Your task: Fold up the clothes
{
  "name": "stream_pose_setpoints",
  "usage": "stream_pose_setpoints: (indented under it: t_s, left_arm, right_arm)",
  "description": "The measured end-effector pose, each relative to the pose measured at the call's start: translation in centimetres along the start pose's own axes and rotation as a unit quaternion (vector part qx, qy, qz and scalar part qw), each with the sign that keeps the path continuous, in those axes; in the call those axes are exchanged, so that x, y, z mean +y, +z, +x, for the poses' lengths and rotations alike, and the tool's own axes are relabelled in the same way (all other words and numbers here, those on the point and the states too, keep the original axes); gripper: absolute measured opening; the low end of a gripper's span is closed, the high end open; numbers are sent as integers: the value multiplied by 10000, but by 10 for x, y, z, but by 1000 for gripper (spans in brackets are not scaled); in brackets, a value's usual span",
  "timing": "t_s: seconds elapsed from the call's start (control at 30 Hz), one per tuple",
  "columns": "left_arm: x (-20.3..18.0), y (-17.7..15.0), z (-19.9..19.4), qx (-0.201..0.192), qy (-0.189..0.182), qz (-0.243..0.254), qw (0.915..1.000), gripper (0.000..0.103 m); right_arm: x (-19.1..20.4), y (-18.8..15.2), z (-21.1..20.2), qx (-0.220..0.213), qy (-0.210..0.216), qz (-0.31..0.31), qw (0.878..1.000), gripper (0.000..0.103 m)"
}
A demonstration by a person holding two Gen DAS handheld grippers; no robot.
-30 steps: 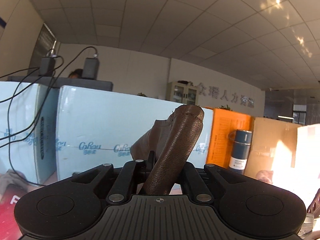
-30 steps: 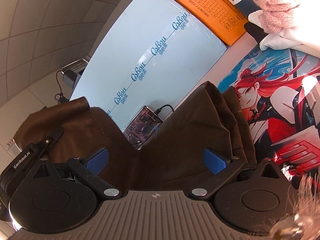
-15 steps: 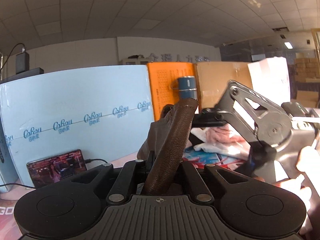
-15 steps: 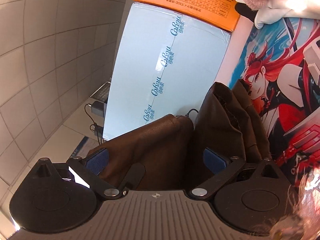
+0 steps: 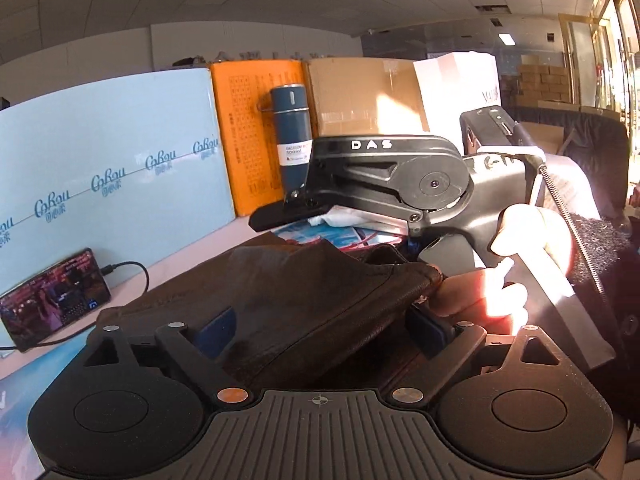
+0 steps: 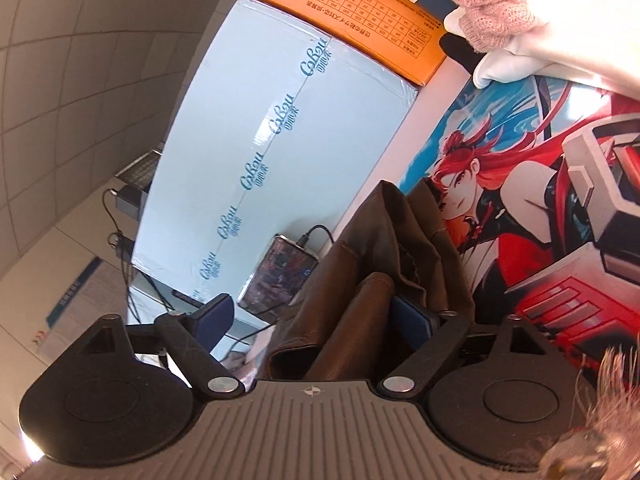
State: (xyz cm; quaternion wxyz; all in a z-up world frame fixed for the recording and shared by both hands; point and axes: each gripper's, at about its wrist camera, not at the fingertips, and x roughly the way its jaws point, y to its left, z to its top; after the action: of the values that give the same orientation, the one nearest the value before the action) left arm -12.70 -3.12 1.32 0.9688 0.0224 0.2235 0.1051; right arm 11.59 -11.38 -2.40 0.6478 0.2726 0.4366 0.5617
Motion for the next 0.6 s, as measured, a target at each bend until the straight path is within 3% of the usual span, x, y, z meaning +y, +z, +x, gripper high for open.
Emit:
stream_pose_setpoints:
  t_s: [0.1, 0.17, 0.2, 0.27, 0.37, 0.53, 0.6]
  left_arm:
    - [29, -5, -23, -273, -252, -669, 9971, 94]
    - [55, -11, -38, -512, -185, -1327, 9897, 94]
    - [69, -14, -43, -619, -54, -1689, 9837, 96]
    - [88, -23, -49, -620, 411, -2196, 9728, 97]
    - [100, -34, -47, -308, 1206, -2412, 9624, 97]
    - [98, -41, -39, 91, 1144, -2224, 9682, 97]
    - [96, -43, -35, 213, 1126, -2142, 9700, 97]
  right_arm:
    - [-1, -2, 5, -19, -334, -152, 9993, 52]
    - [-2, -3, 5, -63, -406, -178, 9990, 37]
    - [-1, -3, 5, -97, -406, -218, 9989, 27]
    - [4, -5, 2, -260, -418, -477, 9976, 16]
    - [17, -8, -2, -544, -484, -982, 9925, 15]
    - [23, -11, 5, -477, -1094, -1374, 9833, 18]
    - [25, -12, 5, -596, -1393, -1503, 9770, 34]
